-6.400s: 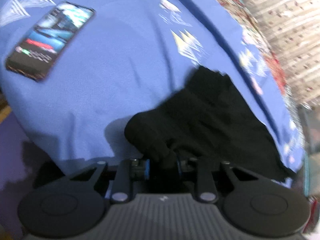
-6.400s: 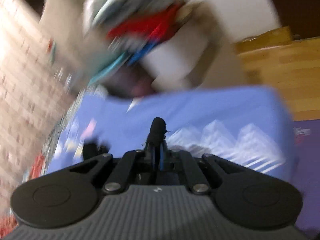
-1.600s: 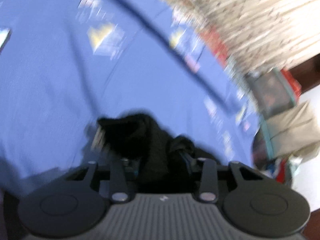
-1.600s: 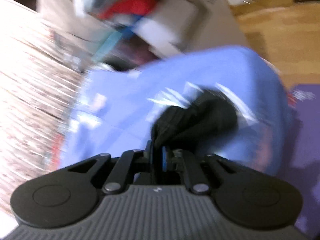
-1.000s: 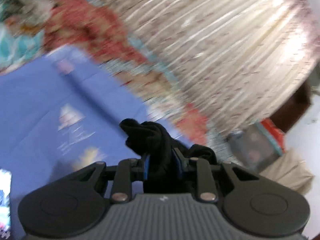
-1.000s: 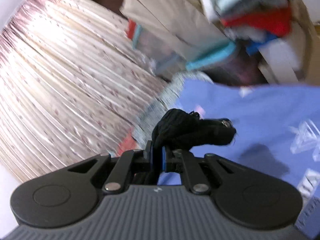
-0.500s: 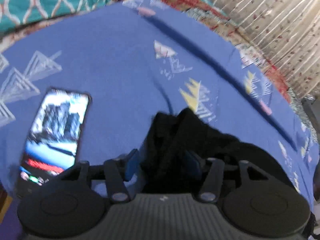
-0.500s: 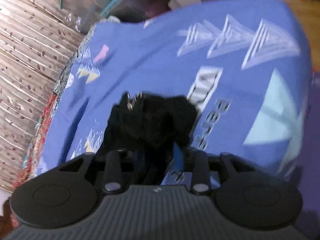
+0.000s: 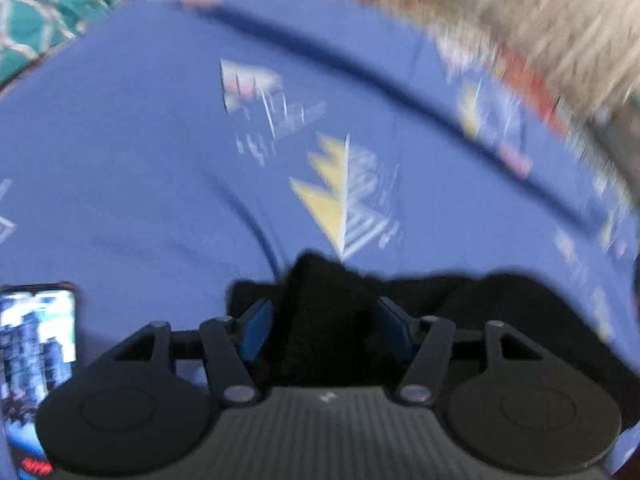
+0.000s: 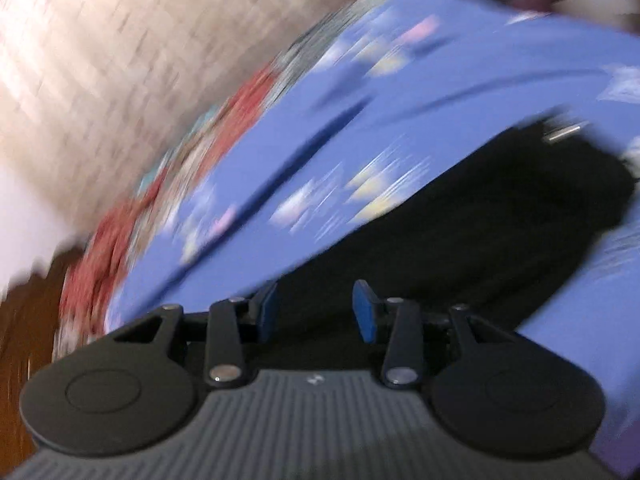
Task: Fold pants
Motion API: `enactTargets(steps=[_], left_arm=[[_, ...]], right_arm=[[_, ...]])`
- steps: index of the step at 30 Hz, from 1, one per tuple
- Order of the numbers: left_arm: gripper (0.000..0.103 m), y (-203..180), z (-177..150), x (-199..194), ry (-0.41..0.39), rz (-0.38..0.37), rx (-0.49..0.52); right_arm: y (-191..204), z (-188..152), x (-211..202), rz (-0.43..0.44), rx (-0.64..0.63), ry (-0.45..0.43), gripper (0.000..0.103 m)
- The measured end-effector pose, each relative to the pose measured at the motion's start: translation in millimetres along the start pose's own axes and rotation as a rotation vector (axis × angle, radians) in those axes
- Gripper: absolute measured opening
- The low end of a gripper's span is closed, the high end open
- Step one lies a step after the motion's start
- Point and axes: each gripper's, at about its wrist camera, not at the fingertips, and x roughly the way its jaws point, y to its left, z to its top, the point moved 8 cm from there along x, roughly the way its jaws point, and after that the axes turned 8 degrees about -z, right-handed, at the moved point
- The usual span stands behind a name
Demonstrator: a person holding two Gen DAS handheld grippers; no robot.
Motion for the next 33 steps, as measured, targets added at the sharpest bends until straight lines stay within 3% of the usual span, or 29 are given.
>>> enactTargets(steps=[2, 3, 5, 6, 7, 9, 10, 12, 14, 17, 18, 21, 25, 28, 29, 31, 32, 33], left_arm=[[0.026, -3.1, 2.9, 4.5, -0.043, 0.057, 0.065], [0.012, -6.4, 7.0, -0.4, -0.075, 0.048, 0.078], [0.009, -7.3, 17.3, -19.9, -0.175, 0.026, 0.058], [0.009, -1.4, 22.9, -28.2, -0.237, 0.065, 0.059], [0.007, 8.2, 23.9, -29.7, -0.269, 0.122, 0.055], [0.003, 36.2, 23.4, -24.5, -0.285, 0.367, 0.034], [0.003, 48.9, 19.9, -21.9, -0.262, 0.393, 0.000], [0.006, 61.1, 9.1, -26.0, -0.228, 0.211, -0.158], [0.008, 63.4, -0.1, -48.5, -0.274, 0.058, -0.255], [0.024, 59.1, -14.2, -85.4, -0.341, -0.004, -0.252], [0.029, 55.3, -20.1, -93.2, -0.347, -0.025, -0.253], [0.031, 49.9, -38.8, -112.6, -0.353, -0.080, -0.256], [0.035, 49.7, -60.5, -129.4, -0.359, -0.163, -0.300], [0.035, 46.7, -71.6, -133.5, -0.355, -0.243, -0.331], [0.035, 46.8, -74.5, -134.7, -0.359, -0.257, -0.335], [0.035, 45.7, -78.5, -135.6, -0.367, -0.283, -0.335], [0.035, 45.2, -79.9, -135.1, -0.368, -0.297, -0.337], [0.035, 44.7, -80.4, -134.3, -0.365, -0.313, -0.337]], right_arm=[[33.9, -23.9, 26.6, 0.022, -0.065, 0.087, 0.045], [44.9, -35.2, 37.6, 0.023, -0.086, 0.122, 0.045], [66.6, -60.0, 58.0, 0.038, -0.125, 0.198, 0.045], [76.0, -72.3, 67.2, 0.042, -0.151, 0.234, 0.045], [83.2, -84.0, 71.3, 0.038, -0.185, 0.263, 0.045], [92.8, -109.4, 80.3, -0.009, -0.268, 0.320, 0.045], [92.9, -119.5, 80.6, -0.037, -0.288, 0.350, 0.045], [99.3, -128.4, 83.9, -0.050, -0.321, 0.368, 0.045], [119.7, -130.1, 75.5, -0.003, -0.412, 0.341, 0.045], [171.2, -135.3, 64.7, 0.125, -0.600, 0.297, 0.047], [193.8, -141.9, 62.4, 0.184, -0.666, 0.296, 0.055], [263.5, -174.5, 62.1, 0.340, -0.889, 0.285, 0.078], [342.3, -240.1, 73.3, 0.480, -1.208, 0.271, 0.089], [374.0, -279.4, 96.1, 0.476, -1.380, 0.284, 0.089], [386.3, -288.1, 109.8, 0.459, -1.413, 0.295, 0.083], [396.8, -289.0, 127.5, 0.442, -1.395, 0.357, 0.020], [402.0, -279.2, 136.8, 0.401, -1.340, 0.389, 0.009], [403.2, -263.9, 137.8, 0.379, -1.264, 0.383, 0.009]])
